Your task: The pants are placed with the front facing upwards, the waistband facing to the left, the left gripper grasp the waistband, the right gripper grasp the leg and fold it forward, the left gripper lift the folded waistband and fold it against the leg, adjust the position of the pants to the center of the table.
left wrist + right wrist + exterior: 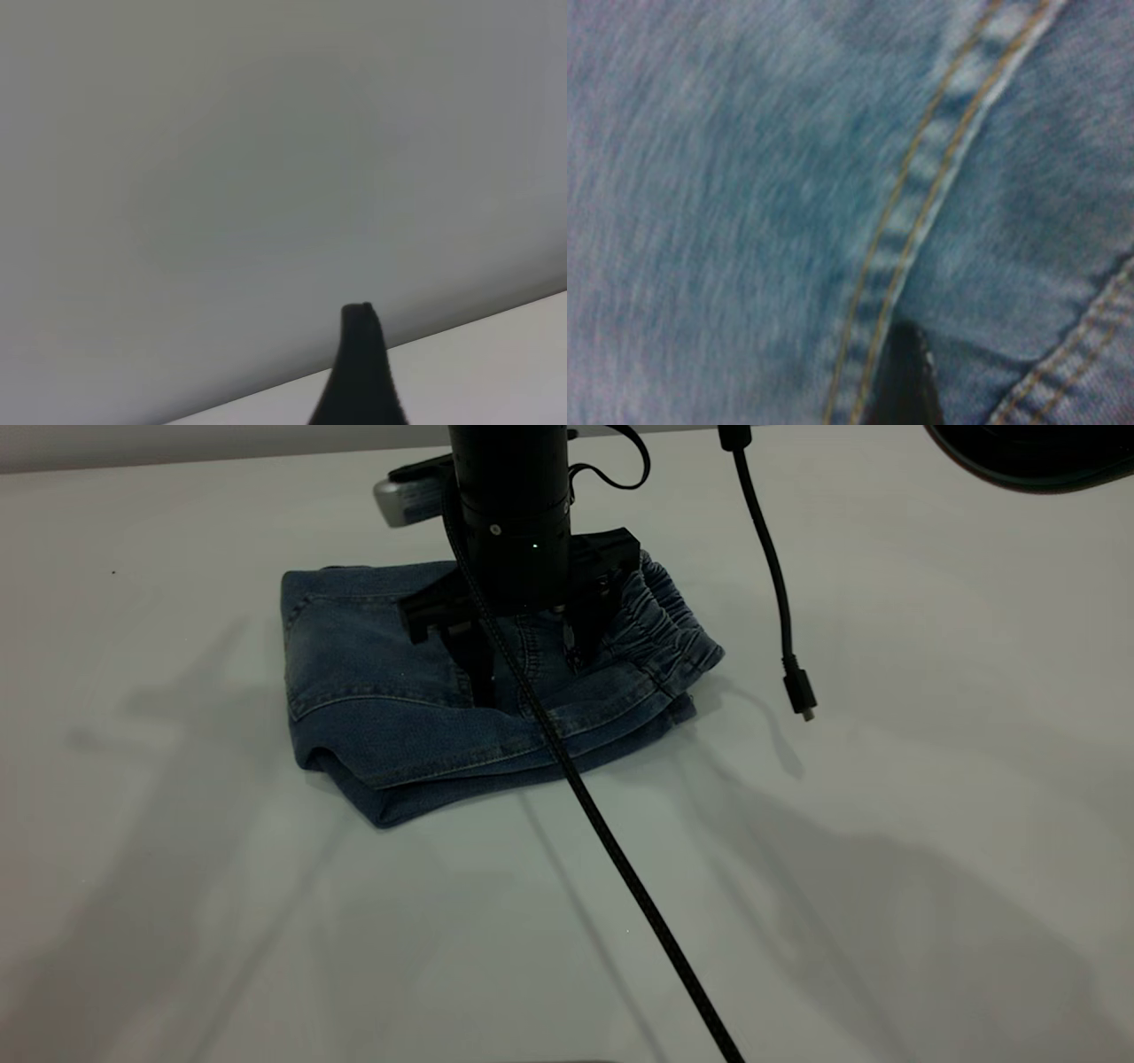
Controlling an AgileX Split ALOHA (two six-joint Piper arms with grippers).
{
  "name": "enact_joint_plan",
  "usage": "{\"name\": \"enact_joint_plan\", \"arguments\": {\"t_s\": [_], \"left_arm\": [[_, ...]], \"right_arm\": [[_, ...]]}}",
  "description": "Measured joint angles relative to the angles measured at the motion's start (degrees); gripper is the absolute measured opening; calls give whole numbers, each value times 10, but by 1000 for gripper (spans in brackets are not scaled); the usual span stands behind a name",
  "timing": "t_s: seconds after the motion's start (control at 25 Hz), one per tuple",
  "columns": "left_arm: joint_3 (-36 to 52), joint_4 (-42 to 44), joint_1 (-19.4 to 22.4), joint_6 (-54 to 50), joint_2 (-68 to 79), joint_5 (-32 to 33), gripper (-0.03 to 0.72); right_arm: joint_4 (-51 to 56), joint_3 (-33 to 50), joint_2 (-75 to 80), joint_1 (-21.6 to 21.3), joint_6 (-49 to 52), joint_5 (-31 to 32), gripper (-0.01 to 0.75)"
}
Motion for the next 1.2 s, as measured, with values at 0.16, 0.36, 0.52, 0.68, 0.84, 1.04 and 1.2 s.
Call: {"name": "enact_joint_plan", "arguments": {"t_s": [0.16,0.36,0.52,0.68,0.84,1.04,1.2], "left_arm": [[0,0,0,-11,0,2,516],[0,0,0,-15,0,3,516],[0,0,0,-15,0,4,516],[0,0,0,-15,0,4,516],[0,0,0,-13,0,-2,516],[0,0,0,11,0,-14,516],[0,0,0,46,-1,-16,516]], "right_arm": [[0,-2,2,-8,81,-7,503],[15,-2,2,-31,203,-9,500],[35,-2,2,-59,250,-3,498],[70,-9,2,-77,238,4,498],[88,-35,2,-80,166,18,498],[64,-106,-40,-84,72,17,498],[67,-158,-125,-88,11,18,500]]}}
